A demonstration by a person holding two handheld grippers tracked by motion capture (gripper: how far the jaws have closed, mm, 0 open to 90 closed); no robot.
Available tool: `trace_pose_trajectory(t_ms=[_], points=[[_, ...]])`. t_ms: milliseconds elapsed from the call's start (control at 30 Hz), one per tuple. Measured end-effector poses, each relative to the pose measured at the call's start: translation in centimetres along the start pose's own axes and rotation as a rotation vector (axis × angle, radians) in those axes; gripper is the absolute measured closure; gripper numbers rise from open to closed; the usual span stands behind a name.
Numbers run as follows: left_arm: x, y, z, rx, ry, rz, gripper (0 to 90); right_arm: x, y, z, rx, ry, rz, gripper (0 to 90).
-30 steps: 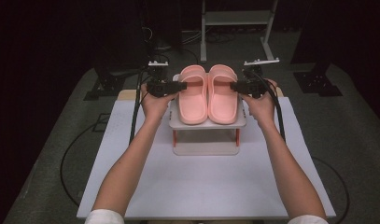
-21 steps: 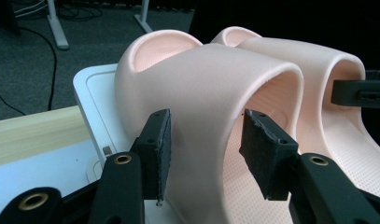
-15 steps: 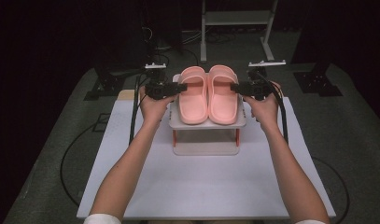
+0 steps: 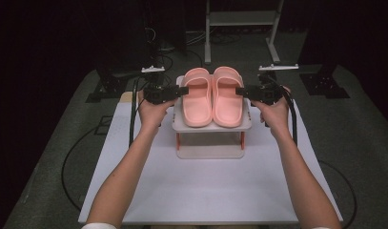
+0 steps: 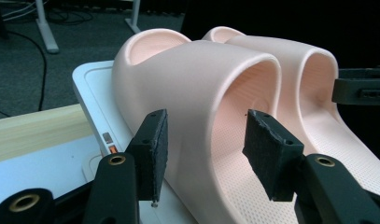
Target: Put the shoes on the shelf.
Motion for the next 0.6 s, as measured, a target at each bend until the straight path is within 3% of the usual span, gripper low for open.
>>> trace_pose_trajectory(t_ms=[367,600], points=[[-0.9,-0.7,0.1,0.030,-0.010,-0.037,47.8,-0.8,0.4,-0.4,0.013,-0.002,0.069,45.0],[-1.4,-0.6,-0.5,0.003,-0.010,-0.054,47.4,-1.5,0.5,-0.5,0.007,-0.009,0.089,43.4]])
Point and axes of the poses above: each handheld gripper's, and its own axes: x roughly forward along the jaws, z roughly out of its top, y roughly to its left, the point moved 8 cm from there along x, roughly forward along the jaws, and after that the axes turned 11 degrees about -y, right-handed, at the moved point
